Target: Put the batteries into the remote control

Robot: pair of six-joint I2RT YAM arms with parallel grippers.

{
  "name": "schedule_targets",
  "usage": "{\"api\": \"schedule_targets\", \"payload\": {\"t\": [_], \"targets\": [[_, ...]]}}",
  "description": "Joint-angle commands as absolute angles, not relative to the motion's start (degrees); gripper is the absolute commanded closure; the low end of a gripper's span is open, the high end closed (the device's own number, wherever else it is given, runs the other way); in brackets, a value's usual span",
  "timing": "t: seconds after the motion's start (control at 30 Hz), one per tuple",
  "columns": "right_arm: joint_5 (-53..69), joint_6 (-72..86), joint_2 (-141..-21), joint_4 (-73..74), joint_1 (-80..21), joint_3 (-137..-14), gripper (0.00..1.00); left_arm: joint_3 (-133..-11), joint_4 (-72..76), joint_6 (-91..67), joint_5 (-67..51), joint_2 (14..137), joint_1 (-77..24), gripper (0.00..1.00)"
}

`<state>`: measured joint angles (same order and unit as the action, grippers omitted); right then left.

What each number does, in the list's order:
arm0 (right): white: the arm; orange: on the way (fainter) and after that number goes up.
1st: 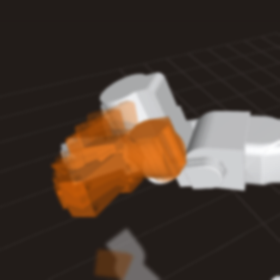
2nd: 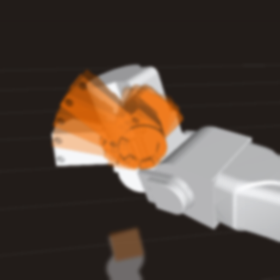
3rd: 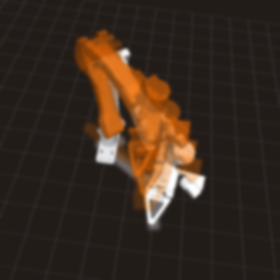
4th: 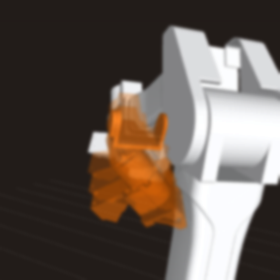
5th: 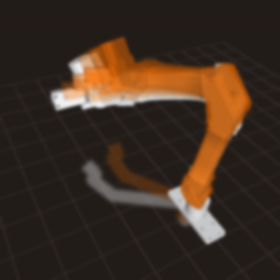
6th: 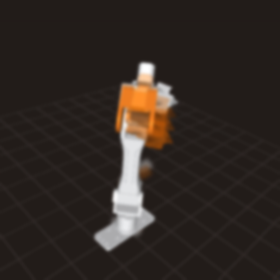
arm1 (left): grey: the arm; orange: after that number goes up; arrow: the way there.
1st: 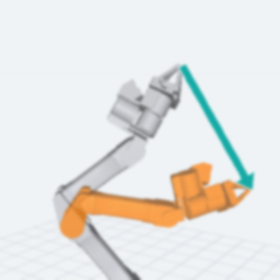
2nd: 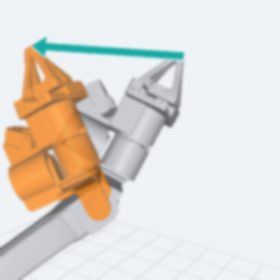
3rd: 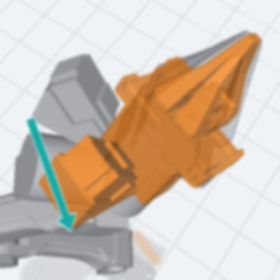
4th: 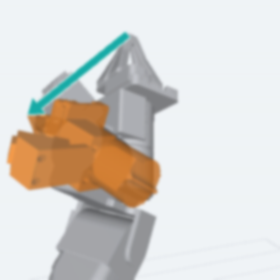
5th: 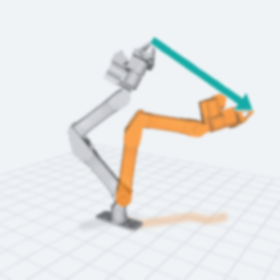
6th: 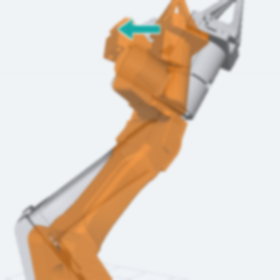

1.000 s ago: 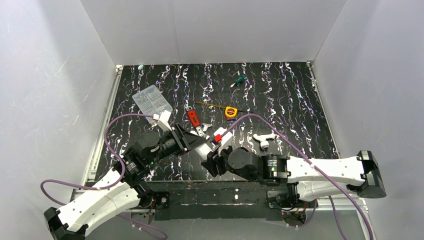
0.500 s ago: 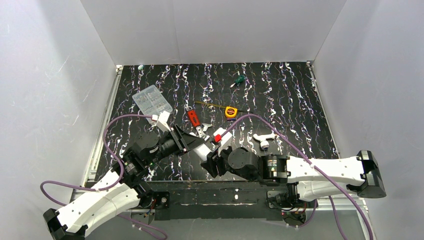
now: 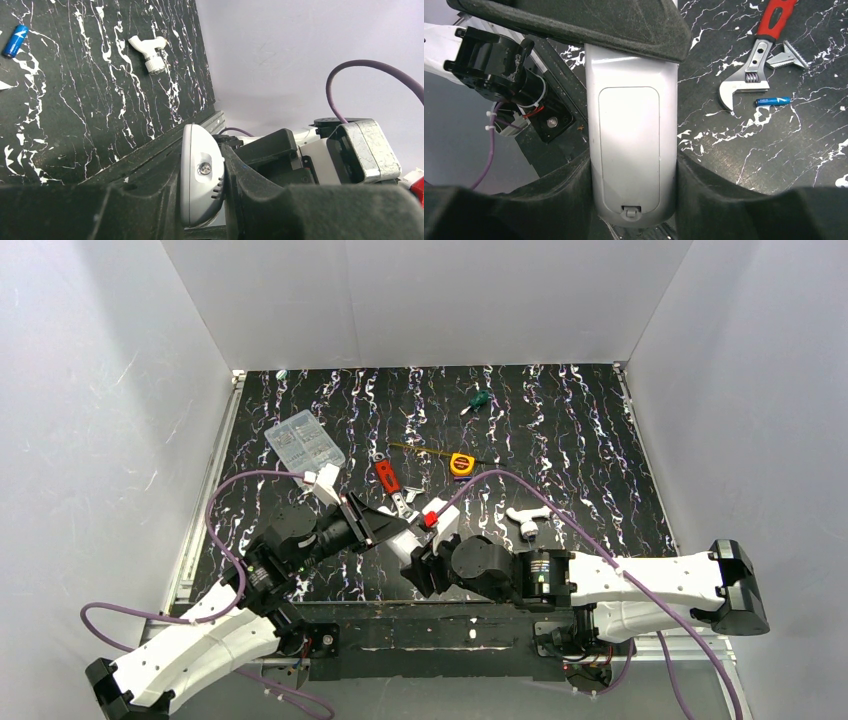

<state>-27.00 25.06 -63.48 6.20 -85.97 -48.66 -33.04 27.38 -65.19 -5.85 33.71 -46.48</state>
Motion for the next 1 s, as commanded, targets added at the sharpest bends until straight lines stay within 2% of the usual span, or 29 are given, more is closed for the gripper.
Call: {"api": "schedule_targets", "payload": {"t": [0.0,0.07,0.2,0.33,0.5,0.67,0.97], "targets": [[-24.73,23.16,-61.44,1.47,-86.22,-51.53,0.36,-33.41,25.96,-62.98,-5.3,33.13,-46.47,1.0],[-23.63,22.23,-60.38,1.26,-86.22,-51.2,0.28,-33.14,25.53,-62.96,-5.6,32.99,-46.41,1.0],[-21.73,20.55,-57.47,1.95,-86.22,-50.87,0.24,-32.36,25.1,-62.93,-6.58,32.86,-46.42,1.0],[-19.0,18.09,-54.3,2.56,-86.22,-50.02,0.24,-32.18,25.46,-62.49,-8.68,33.4,-46.48,1.0],[-21.16,14.92,-50.18,5.48,-86.22,-48.12,0.27,-32.95,27.21,-60.97,-14.13,35.28,-46.42,1.0],[-21.99,7.7,-45.82,7.71,-86.22,-44.62,0.28,-32.08,28.62,-61.04,-14.43,35.25,-46.41,1.0],[-18.5,-3.67,-40.78,16.42,-86.22,-42.73,0.3,-29.45,40.58,-65.29,-20.32,40.04,-46.45,1.0]]}}
